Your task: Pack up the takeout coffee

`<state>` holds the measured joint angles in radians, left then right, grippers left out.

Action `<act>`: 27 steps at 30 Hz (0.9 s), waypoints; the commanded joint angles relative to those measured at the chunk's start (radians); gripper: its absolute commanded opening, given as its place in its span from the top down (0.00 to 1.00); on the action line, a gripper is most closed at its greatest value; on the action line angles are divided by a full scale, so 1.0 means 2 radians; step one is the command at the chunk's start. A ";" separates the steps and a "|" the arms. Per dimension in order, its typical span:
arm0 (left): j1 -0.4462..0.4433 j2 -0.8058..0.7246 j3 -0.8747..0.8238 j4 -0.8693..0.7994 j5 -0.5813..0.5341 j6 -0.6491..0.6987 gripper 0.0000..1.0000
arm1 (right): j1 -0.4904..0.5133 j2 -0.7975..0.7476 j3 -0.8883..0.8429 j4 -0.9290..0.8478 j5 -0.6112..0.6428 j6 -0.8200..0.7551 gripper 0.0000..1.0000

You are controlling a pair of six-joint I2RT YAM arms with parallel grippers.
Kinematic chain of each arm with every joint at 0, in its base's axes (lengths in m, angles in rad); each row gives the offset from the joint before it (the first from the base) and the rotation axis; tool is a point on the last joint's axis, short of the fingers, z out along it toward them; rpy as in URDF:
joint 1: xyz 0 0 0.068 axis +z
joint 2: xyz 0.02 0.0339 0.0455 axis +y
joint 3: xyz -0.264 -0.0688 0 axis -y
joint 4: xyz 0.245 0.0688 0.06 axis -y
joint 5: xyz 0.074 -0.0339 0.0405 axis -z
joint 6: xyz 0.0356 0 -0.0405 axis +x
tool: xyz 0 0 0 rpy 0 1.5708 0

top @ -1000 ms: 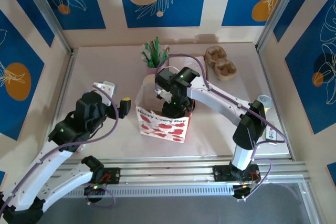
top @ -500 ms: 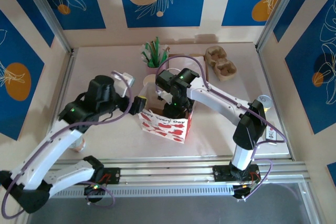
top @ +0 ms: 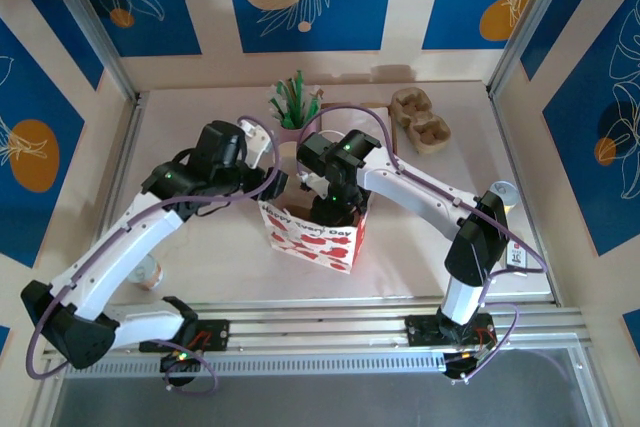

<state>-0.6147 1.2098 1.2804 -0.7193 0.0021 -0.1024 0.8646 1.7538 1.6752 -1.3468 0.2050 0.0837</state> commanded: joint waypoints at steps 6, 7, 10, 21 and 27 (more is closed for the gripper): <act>0.009 0.043 0.048 -0.037 -0.022 -0.008 0.46 | 0.004 -0.022 0.014 -0.016 -0.005 -0.003 0.29; 0.009 0.048 0.051 -0.041 -0.026 -0.008 0.48 | 0.003 -0.022 0.015 -0.017 -0.005 -0.003 0.29; 0.010 0.057 0.057 -0.049 -0.034 -0.008 0.56 | 0.003 -0.022 0.019 -0.023 -0.003 -0.004 0.29; 0.014 0.087 0.082 -0.080 -0.062 -0.017 0.76 | 0.003 -0.029 0.010 -0.029 0.001 -0.001 0.29; 0.014 0.094 0.088 -0.083 -0.060 -0.017 0.76 | -0.003 -0.035 0.008 -0.036 -0.001 -0.004 0.29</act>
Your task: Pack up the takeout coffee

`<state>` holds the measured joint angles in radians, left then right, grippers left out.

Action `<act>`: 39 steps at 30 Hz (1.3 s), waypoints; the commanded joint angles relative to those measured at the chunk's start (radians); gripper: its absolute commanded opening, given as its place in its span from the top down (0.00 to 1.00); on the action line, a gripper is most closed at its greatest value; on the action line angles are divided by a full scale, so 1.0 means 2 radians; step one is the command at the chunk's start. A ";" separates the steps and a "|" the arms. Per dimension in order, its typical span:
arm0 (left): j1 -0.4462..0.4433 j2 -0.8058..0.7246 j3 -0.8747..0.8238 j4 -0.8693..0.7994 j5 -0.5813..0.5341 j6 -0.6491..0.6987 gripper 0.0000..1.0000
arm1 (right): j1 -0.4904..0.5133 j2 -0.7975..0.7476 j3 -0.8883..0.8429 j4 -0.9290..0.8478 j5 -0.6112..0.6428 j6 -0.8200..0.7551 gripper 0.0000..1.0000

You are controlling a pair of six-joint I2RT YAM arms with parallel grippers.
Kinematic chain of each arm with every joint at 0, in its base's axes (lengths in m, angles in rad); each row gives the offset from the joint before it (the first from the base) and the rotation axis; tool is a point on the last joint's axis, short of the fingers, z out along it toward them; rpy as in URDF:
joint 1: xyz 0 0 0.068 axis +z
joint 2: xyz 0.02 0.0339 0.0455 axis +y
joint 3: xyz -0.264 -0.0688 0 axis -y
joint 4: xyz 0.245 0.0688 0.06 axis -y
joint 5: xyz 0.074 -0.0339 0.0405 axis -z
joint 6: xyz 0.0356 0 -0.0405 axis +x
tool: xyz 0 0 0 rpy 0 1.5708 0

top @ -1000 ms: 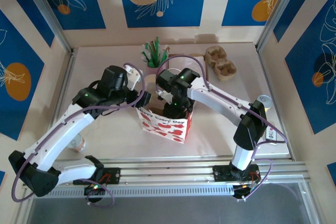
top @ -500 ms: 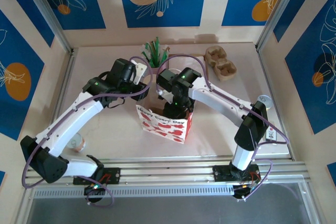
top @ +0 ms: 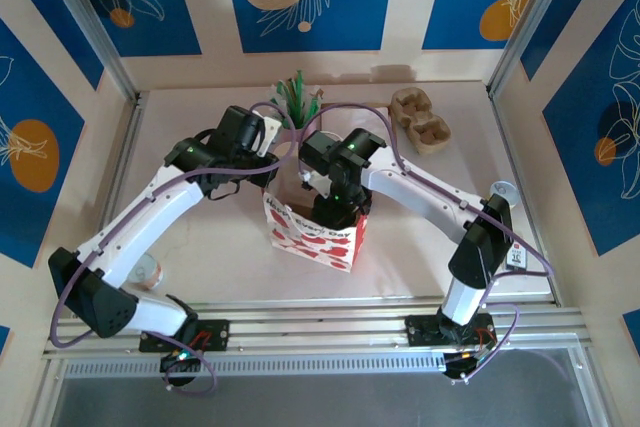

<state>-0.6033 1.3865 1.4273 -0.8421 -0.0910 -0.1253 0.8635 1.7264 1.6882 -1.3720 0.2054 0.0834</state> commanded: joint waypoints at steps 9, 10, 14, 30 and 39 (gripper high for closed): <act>0.009 0.008 0.016 -0.022 -0.009 -0.003 0.74 | -0.007 -0.013 -0.005 -0.031 0.004 -0.001 0.29; 0.009 0.009 0.017 -0.023 -0.010 -0.003 0.74 | -0.009 -0.012 -0.007 -0.033 0.005 0.000 0.28; 0.009 0.008 0.017 -0.024 -0.014 -0.001 0.74 | -0.012 -0.013 -0.012 -0.035 0.006 0.003 0.28; 0.012 0.009 0.013 -0.018 -0.008 0.001 0.73 | -0.022 -0.006 -0.026 -0.032 0.001 0.005 0.28; 0.014 -0.001 0.004 -0.010 -0.001 0.006 0.69 | -0.025 0.004 -0.031 -0.025 0.004 0.006 0.28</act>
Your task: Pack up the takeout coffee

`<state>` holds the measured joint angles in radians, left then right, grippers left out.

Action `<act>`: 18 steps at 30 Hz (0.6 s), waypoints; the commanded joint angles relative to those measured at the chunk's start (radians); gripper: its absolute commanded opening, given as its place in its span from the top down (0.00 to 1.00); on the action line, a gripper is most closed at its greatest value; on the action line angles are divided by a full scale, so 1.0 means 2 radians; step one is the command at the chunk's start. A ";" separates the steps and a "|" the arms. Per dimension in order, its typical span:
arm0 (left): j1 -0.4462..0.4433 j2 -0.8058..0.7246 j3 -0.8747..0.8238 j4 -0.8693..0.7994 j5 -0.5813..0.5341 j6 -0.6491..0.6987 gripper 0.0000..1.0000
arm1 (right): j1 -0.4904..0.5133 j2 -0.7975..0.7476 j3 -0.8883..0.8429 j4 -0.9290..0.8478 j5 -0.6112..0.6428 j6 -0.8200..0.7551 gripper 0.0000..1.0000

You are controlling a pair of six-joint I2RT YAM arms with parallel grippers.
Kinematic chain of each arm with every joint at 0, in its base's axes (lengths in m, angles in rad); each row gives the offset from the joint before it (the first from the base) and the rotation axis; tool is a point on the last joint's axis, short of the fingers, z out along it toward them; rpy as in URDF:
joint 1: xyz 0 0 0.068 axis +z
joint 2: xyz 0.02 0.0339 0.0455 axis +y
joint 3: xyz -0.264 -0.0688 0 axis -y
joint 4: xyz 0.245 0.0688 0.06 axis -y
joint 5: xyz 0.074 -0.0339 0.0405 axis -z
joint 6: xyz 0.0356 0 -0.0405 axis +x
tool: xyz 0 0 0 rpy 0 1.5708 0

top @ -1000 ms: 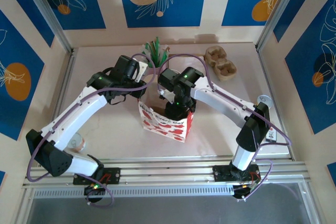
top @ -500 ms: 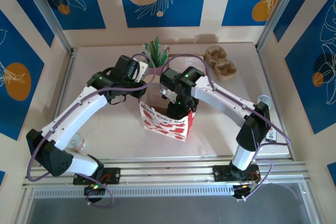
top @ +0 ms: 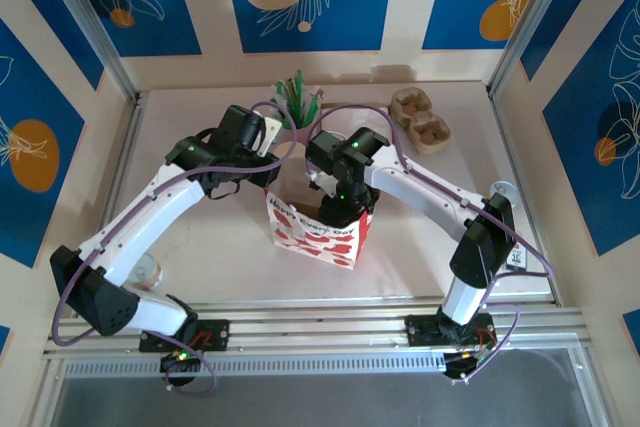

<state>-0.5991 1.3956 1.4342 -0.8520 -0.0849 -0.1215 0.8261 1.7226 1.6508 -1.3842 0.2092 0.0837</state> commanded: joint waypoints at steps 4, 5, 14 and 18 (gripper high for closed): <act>0.012 -0.009 -0.001 -0.002 0.000 0.006 0.67 | -0.008 0.009 -0.018 -0.014 0.001 0.007 0.28; 0.012 -0.010 -0.002 -0.001 0.001 0.006 0.67 | -0.008 0.009 -0.019 -0.013 0.000 0.007 0.28; 0.014 -0.020 -0.008 0.008 0.003 0.007 0.65 | -0.012 0.006 -0.027 -0.006 0.001 0.008 0.28; 0.015 -0.023 -0.011 0.011 0.005 0.007 0.65 | -0.013 0.008 -0.031 0.000 0.000 0.009 0.28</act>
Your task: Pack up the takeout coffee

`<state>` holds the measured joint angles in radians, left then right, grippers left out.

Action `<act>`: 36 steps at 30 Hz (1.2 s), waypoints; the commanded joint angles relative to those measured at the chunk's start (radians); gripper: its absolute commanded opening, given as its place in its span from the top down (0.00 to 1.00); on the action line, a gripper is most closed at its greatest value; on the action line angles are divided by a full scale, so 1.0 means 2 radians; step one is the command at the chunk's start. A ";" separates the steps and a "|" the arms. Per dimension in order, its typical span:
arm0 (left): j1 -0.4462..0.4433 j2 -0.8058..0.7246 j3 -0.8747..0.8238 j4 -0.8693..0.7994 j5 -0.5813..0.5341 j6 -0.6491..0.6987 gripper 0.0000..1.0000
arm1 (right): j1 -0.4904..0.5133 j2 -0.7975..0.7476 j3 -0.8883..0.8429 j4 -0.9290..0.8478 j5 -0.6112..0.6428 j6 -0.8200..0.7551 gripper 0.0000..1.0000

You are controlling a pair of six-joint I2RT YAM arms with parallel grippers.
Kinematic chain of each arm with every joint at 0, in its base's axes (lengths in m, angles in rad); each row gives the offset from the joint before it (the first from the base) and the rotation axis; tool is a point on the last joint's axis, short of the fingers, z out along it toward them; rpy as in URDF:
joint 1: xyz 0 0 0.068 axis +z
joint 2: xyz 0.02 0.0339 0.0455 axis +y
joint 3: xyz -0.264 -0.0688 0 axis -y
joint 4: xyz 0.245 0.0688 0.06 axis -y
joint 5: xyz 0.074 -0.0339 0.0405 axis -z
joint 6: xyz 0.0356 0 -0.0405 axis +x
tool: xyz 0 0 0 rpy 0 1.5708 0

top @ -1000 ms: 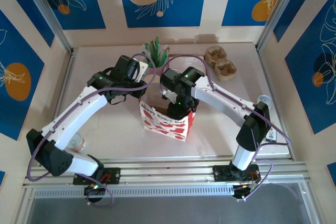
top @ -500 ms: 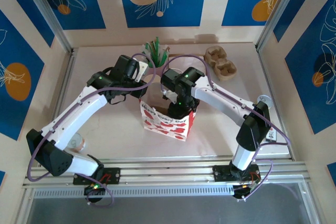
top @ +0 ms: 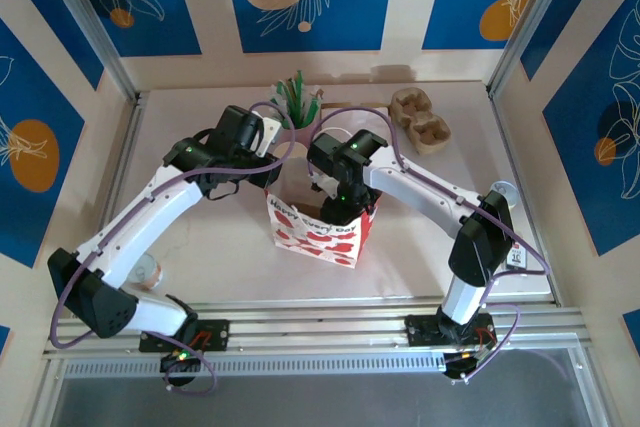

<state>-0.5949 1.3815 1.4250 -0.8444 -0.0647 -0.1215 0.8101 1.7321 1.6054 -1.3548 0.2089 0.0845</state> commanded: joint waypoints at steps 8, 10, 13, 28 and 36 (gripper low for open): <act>0.015 -0.021 -0.010 0.012 -0.004 0.008 0.64 | -0.005 0.009 -0.013 -0.008 0.000 0.008 0.28; 0.014 -0.023 -0.011 0.013 -0.004 0.008 0.64 | -0.005 0.010 -0.014 -0.006 -0.001 0.008 0.28; 0.015 -0.024 -0.012 0.015 -0.003 0.008 0.64 | -0.007 0.011 -0.016 -0.004 -0.001 0.007 0.28; 0.018 -0.030 -0.018 0.022 0.002 0.008 0.64 | -0.012 0.015 -0.030 0.011 -0.003 0.007 0.28; 0.018 -0.036 -0.025 0.029 0.005 0.011 0.61 | -0.012 0.018 -0.037 0.018 -0.008 0.006 0.28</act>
<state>-0.5835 1.3483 1.3895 -0.7994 -0.0490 -0.1207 0.7982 1.7512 1.5547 -1.2919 0.2050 0.0872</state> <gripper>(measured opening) 0.381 0.732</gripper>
